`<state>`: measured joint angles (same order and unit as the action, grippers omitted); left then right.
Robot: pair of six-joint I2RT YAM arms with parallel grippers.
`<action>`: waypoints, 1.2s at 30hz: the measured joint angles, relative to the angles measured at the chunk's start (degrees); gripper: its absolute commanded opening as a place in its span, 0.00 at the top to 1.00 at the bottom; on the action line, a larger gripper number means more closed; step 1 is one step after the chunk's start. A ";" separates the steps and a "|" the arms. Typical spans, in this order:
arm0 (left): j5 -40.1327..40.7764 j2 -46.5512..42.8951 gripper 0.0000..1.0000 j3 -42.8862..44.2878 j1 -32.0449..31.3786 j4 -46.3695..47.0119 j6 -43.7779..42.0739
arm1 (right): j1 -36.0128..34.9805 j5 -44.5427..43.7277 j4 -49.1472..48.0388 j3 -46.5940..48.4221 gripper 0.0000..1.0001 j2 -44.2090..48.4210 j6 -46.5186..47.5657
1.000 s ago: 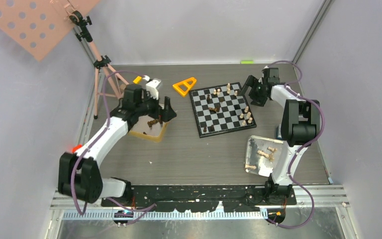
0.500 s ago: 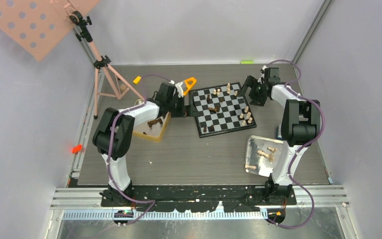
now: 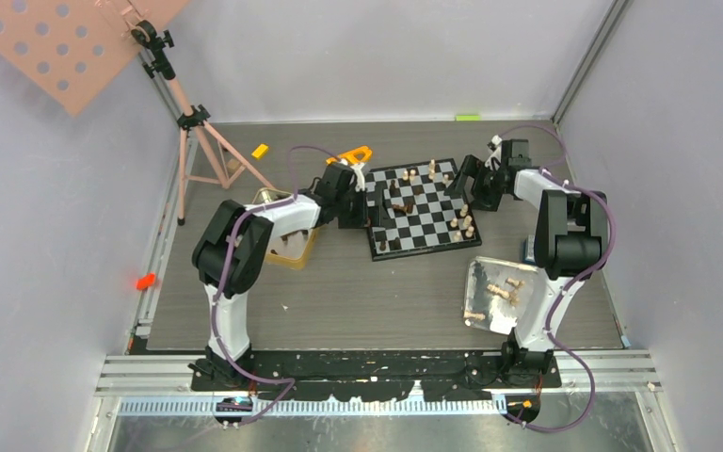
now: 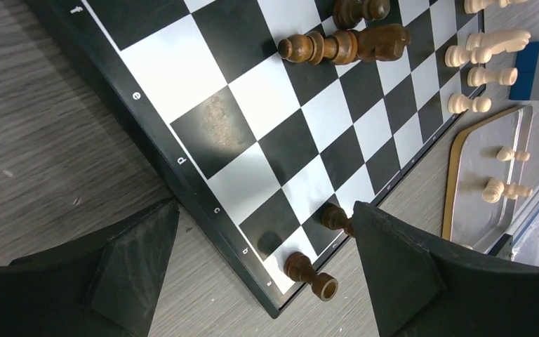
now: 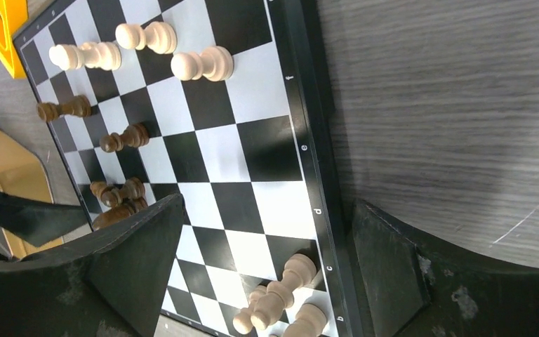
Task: Set up the chess pieces on the board
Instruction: Move the chessboard to the center of the board.
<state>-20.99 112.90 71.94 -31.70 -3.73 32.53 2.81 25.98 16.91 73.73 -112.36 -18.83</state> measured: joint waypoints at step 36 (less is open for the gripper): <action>-6.12 -26.71 0.02 -24.39 0.15 -13.92 -14.78 | -9.70 7.93 8.00 -26.32 0.04 31.17 8.68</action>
<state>-27.11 86.19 47.55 -31.55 -17.65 17.76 -6.90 33.91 24.91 47.42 -81.19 -10.15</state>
